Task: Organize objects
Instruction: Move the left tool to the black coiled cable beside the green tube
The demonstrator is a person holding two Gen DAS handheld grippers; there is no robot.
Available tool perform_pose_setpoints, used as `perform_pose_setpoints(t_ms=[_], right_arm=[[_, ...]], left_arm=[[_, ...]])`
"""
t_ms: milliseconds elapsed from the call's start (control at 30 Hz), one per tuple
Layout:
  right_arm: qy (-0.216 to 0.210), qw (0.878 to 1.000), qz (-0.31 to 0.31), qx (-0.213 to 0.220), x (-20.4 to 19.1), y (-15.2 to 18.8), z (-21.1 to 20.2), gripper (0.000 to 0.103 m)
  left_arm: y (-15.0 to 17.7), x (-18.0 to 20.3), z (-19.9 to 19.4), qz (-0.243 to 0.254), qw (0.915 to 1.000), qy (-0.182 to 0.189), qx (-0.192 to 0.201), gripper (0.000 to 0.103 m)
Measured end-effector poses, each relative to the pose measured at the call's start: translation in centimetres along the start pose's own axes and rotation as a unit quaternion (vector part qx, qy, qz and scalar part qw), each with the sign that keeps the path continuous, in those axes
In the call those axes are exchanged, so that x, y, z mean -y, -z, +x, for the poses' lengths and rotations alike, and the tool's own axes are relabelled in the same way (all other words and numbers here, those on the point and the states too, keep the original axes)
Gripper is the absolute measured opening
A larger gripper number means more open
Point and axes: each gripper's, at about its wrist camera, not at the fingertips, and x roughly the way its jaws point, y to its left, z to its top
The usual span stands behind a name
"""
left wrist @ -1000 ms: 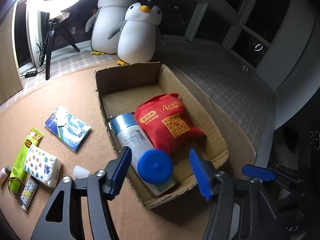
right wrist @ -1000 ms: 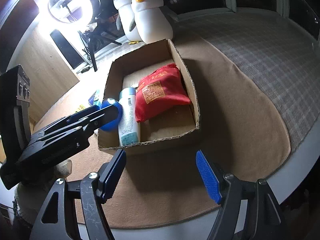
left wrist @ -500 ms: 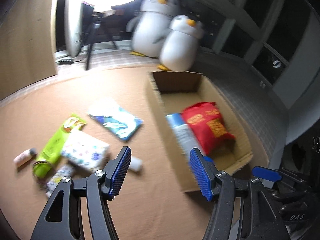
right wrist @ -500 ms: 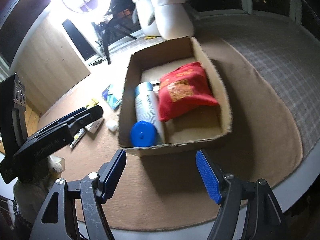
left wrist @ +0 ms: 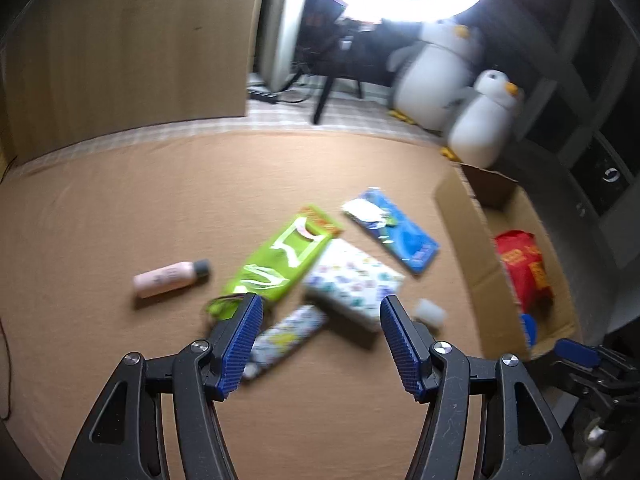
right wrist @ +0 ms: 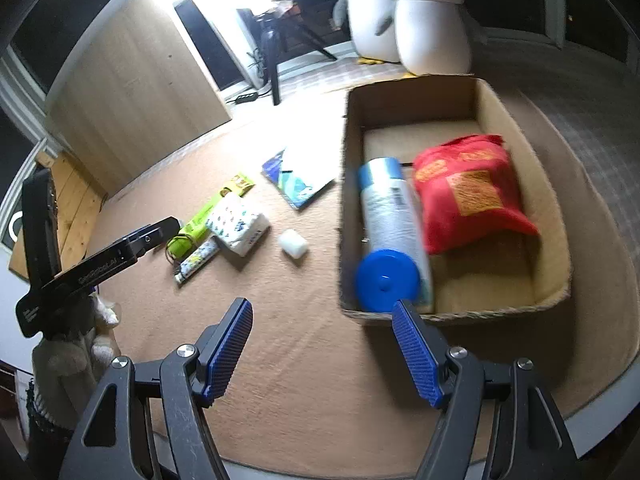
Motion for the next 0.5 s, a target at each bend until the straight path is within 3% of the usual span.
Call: perform_pose_setpoints(t_ms=[233,500], right_arm=[[-0.006,1.0,-0.01,-0.008,-2.0,-0.3,1.1,0.069],[-0.004,1.0,-0.009,-0.015,-2.9,-0.4,1.8,0.069]], left_arm=[[-0.5,-3.7,1.5,-0.021,0.9994,-0.019,-0.018,0.065],[-1.1,-4.1,4.3,-0.018,0.9987,-0.018,-0.044,0.061]])
